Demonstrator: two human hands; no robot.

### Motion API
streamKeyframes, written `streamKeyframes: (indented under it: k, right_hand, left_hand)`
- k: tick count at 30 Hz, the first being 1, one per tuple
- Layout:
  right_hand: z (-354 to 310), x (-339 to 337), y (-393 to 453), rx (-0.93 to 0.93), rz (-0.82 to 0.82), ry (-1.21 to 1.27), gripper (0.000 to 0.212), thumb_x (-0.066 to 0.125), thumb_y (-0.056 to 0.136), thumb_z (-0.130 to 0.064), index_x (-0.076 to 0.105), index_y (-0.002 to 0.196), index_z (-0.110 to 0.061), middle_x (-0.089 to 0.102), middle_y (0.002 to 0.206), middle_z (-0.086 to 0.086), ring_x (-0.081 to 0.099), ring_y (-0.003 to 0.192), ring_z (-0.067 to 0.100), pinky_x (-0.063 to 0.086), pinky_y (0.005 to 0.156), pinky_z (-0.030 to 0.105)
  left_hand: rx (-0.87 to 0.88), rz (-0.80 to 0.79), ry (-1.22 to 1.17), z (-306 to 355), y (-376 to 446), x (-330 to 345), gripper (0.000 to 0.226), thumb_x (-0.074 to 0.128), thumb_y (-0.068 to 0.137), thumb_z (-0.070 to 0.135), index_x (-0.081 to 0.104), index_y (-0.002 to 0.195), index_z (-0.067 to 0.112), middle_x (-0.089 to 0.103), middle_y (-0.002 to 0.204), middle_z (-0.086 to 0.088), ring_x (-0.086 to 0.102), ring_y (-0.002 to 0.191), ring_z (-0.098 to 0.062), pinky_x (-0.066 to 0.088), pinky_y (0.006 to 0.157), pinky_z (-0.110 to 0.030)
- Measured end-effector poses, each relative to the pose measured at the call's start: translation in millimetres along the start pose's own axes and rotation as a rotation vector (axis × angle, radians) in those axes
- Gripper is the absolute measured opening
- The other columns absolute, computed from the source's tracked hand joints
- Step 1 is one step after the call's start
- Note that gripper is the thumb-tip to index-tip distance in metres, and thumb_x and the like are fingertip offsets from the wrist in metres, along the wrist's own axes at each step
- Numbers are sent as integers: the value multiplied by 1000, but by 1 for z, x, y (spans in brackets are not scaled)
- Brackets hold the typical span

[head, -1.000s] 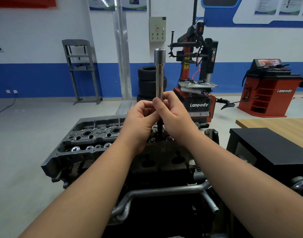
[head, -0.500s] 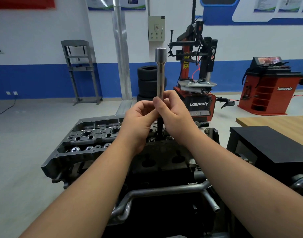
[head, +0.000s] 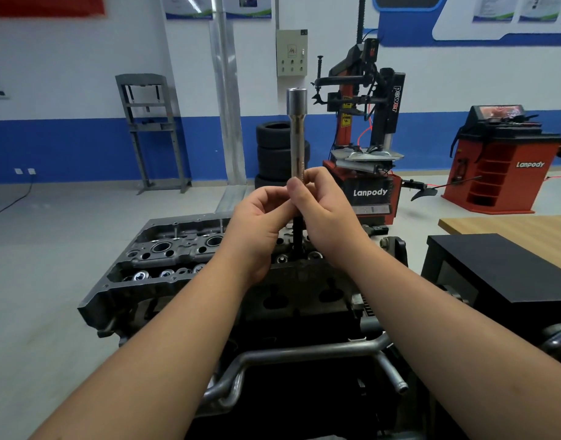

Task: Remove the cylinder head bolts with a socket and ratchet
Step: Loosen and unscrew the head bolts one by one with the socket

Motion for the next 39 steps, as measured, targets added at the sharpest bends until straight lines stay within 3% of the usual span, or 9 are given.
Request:
streamKeyframes:
  k: [7, 11, 14, 16, 21, 27, 30, 34, 39]
  right_hand:
    - [2, -1, 0, 17, 9, 10, 20, 46, 101, -38, 65, 98, -33, 70, 94, -3, 66, 92, 11, 58, 81, 28]
    - [1, 2, -1, 20, -28, 28, 14, 51, 102, -36, 58, 109, -27, 69, 96, -4, 68, 93, 8, 56, 81, 23]
    - [0, 0, -2, 10, -14, 4, 16, 54, 101, -37, 56, 104, -21, 67, 88, 1, 67, 81, 10, 56, 72, 22]
    - [0, -1, -2, 6, 4, -11, 15, 53, 101, -38, 58, 99, -24, 65, 84, -5, 65, 78, 5, 53, 70, 22]
    - [5, -2, -1, 43, 17, -5, 22, 47, 100, -42, 67, 98, -35, 71, 95, -4, 68, 94, 13, 58, 87, 44]
    - [1, -1, -1, 18, -7, 42, 17, 56, 98, -42, 59, 103, -26, 69, 86, -16, 68, 85, 5, 55, 73, 20]
    - [3, -3, -1, 9, 11, 10, 16, 56, 99, -41, 59, 98, -25, 67, 82, -13, 67, 82, 7, 56, 72, 22]
    - [8, -4, 0, 40, 23, 21, 18, 51, 101, -39, 66, 102, -29, 71, 91, -9, 68, 90, 8, 57, 80, 30]
    - [5, -1, -1, 43, 16, 84, 21, 49, 99, -41, 70, 95, -40, 73, 100, -6, 68, 97, 8, 57, 83, 26]
  left_hand:
    - [-43, -59, -63, -1, 2, 3, 21, 52, 105, 16, 72, 112, 16, 78, 109, -6, 73, 109, -20, 56, 96, -32]
    - [-20, -21, 6, 1, -1, 2, 20, 64, 97, 24, 71, 114, 15, 79, 105, -2, 74, 102, -14, 56, 90, -30]
    - [5, 6, 22, 3, -3, 2, 38, 75, 77, 34, 70, 109, 14, 79, 97, 2, 74, 92, -9, 53, 83, -27]
    - [9, -5, 34, 2, -2, 1, 35, 75, 81, 28, 70, 112, 13, 79, 102, -1, 75, 98, -13, 55, 86, -29]
    - [-29, -77, -22, -1, 1, 3, 21, 53, 105, 19, 72, 113, 17, 78, 108, -4, 74, 107, -18, 56, 88, -28]
    - [20, -24, 12, 2, -1, 2, 40, 72, 78, 36, 70, 111, 12, 79, 99, 0, 75, 95, -13, 57, 79, -24]
    - [21, -17, 19, 2, -1, 1, 40, 75, 77, 33, 70, 111, 13, 79, 99, 1, 75, 94, -11, 57, 78, -23]
    - [-11, -54, -6, -1, 2, 1, 19, 59, 102, 16, 72, 115, 16, 78, 109, -5, 74, 107, -19, 57, 89, -29]
    - [0, -27, -8, -1, 1, -1, 13, 63, 98, 18, 72, 108, 17, 79, 99, 1, 75, 93, -12, 57, 77, -20]
Point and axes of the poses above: each hand's wrist, its own y-axis towards the middle knuckle, its own x-axis out of the palm, z = x × y, the point moved 8 cm from there along y, towards the middle knuckle
